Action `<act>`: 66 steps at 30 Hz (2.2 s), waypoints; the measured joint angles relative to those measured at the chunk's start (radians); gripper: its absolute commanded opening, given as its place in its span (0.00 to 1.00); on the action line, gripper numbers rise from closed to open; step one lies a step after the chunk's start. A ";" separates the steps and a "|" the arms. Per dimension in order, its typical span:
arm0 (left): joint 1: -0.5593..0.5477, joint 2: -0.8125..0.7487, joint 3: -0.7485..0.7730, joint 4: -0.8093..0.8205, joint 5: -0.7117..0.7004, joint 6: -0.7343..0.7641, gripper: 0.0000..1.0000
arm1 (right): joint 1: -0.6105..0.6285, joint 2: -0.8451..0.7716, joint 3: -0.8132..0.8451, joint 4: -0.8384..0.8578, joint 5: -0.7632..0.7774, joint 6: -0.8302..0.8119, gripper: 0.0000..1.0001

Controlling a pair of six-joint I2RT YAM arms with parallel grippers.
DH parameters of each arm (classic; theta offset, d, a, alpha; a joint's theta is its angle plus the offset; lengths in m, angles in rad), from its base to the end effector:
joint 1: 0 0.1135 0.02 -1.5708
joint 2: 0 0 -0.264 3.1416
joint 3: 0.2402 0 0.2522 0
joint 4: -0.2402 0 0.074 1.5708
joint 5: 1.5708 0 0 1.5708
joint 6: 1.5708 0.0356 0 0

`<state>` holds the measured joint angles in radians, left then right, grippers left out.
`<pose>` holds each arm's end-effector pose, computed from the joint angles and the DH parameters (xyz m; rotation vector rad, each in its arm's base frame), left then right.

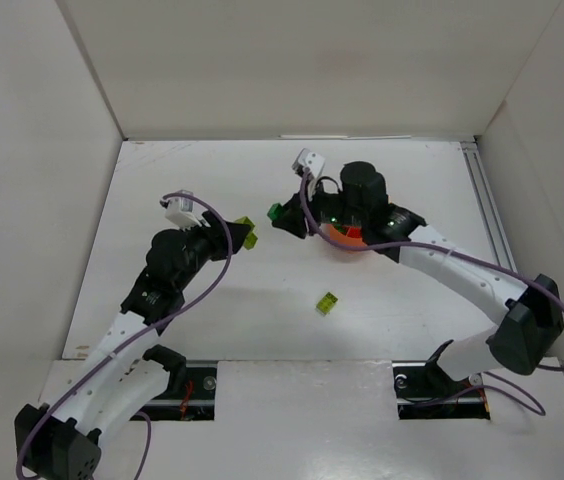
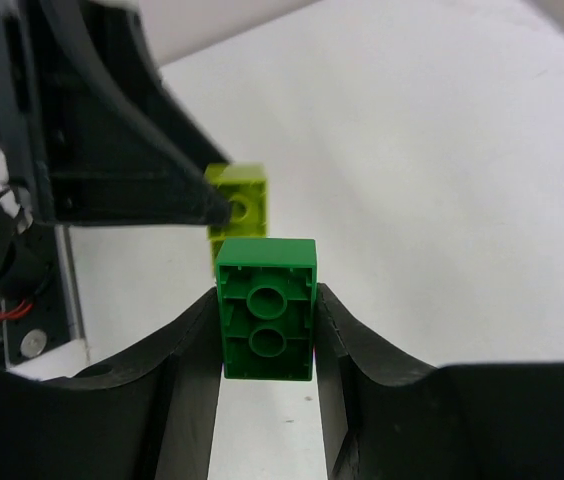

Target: Sort the legos into containers by color

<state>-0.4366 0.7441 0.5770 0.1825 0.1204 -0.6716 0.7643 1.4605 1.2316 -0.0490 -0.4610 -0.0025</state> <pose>0.1673 -0.0828 0.3124 -0.0923 1.6358 -0.9576 0.2380 0.2501 0.3497 -1.0221 1.6352 0.9463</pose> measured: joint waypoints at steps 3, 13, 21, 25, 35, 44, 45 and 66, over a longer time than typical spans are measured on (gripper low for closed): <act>0.000 0.001 -0.023 -0.065 -0.037 0.012 0.05 | -0.058 -0.056 -0.002 0.014 -0.006 0.001 0.18; 0.000 -0.006 -0.035 -0.158 -0.093 0.014 0.09 | -0.164 -0.117 -0.006 -0.066 0.045 -0.035 0.20; 0.000 0.021 0.027 -0.206 -0.152 0.013 0.10 | -0.192 -0.029 -0.008 -0.304 0.407 -0.038 0.19; 0.000 0.048 0.066 -0.224 -0.167 0.008 0.10 | -0.193 0.009 -0.008 -0.349 0.520 -0.003 0.20; 0.000 0.059 0.078 -0.261 -0.198 -0.002 0.12 | -0.177 0.140 0.000 -0.368 0.675 0.071 0.26; 0.000 0.043 0.078 -0.281 -0.220 -0.004 0.12 | -0.172 0.158 0.023 -0.370 0.734 0.113 0.50; 0.000 0.043 0.078 -0.281 -0.220 -0.004 0.12 | -0.171 0.158 0.023 -0.370 0.735 0.116 0.52; 0.000 0.037 0.080 -0.279 -0.143 -0.010 0.15 | -0.116 -0.116 -0.101 -0.221 0.511 -0.055 0.66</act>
<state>-0.4366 0.7807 0.6571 -0.0963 -0.0231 -0.6819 0.6487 1.3441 1.1309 -0.2703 0.0498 -0.0574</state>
